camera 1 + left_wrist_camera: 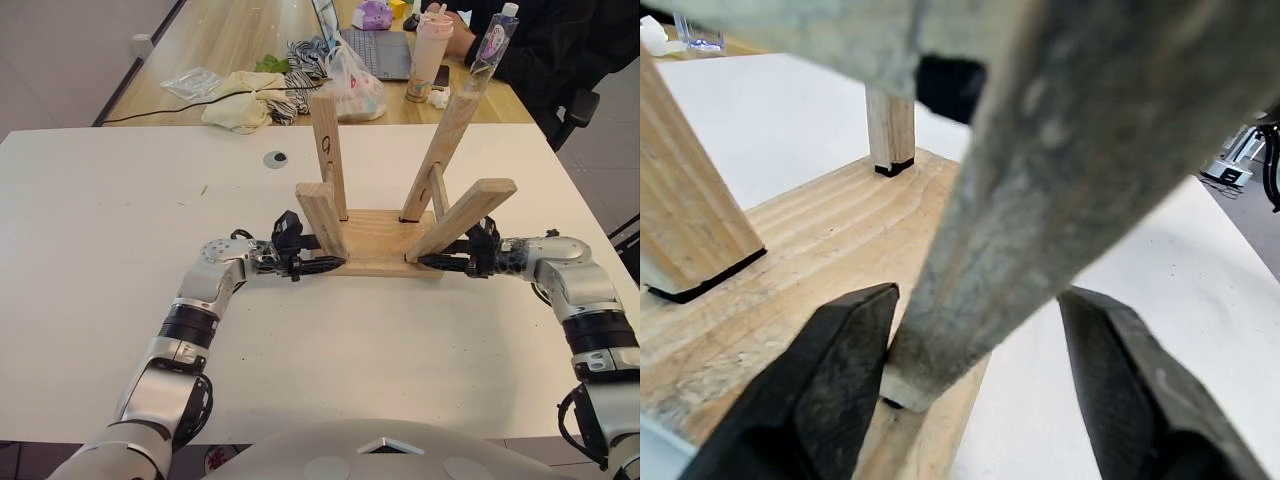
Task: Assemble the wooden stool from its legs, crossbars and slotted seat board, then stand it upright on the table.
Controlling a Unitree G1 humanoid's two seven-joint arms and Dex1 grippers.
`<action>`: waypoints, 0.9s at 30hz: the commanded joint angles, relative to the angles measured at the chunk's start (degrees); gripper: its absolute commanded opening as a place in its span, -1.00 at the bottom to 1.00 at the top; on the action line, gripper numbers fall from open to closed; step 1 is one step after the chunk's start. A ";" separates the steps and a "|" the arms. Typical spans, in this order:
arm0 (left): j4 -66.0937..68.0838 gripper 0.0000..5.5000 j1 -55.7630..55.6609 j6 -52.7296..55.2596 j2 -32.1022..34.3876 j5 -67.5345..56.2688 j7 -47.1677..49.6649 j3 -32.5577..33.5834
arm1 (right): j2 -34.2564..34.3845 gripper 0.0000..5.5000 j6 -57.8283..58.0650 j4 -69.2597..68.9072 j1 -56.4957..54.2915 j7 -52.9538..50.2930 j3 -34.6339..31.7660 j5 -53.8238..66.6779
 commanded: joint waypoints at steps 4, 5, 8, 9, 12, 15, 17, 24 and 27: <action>-0.72 -0.31 -1.68 18.28 -1.08 -9.02 -3.05 4.22 | 3.92 -0.45 12.21 1.44 -1.14 4.72 -0.39 5.97; -1.12 -0.33 -1.88 21.42 -0.80 -9.82 -2.87 4.35 | 4.47 -0.45 14.64 0.68 -1.68 4.83 -1.30 7.63; -2.64 -0.35 -1.66 33.99 0.08 -14.22 0.20 7.36 | 5.94 -0.45 27.47 -2.57 -4.07 4.87 -4.99 16.00; -3.74 -0.36 -1.47 38.24 0.25 -16.50 2.20 9.61 | 6.25 -0.45 31.52 -3.52 -4.74 4.48 -6.05 18.34; -5.17 -0.41 -3.27 53.75 0.92 -20.85 16.86 20.02 | 7.73 -0.47 42.71 -5.59 -6.72 0.07 -8.83 23.06; -6.89 -0.41 -5.99 63.98 0.85 -22.45 27.04 27.83 | 10.13 -0.56 49.62 -3.77 -9.98 -6.45 -11.55 25.29; -7.57 -0.41 -8.32 68.43 -0.78 -23.32 32.29 32.52 | 11.95 -0.57 54.19 -0.70 -12.84 -11.33 -14.55 26.45; -5.84 -0.06 -12.54 71.20 -3.51 -23.29 44.66 44.79 | 12.18 -0.16 53.58 11.13 -18.10 -22.02 -20.81 22.74; -1.94 -0.04 -16.23 69.32 0.52 -25.55 45.75 52.10 | 9.79 0.02 53.84 13.23 -19.28 -22.32 -23.23 23.36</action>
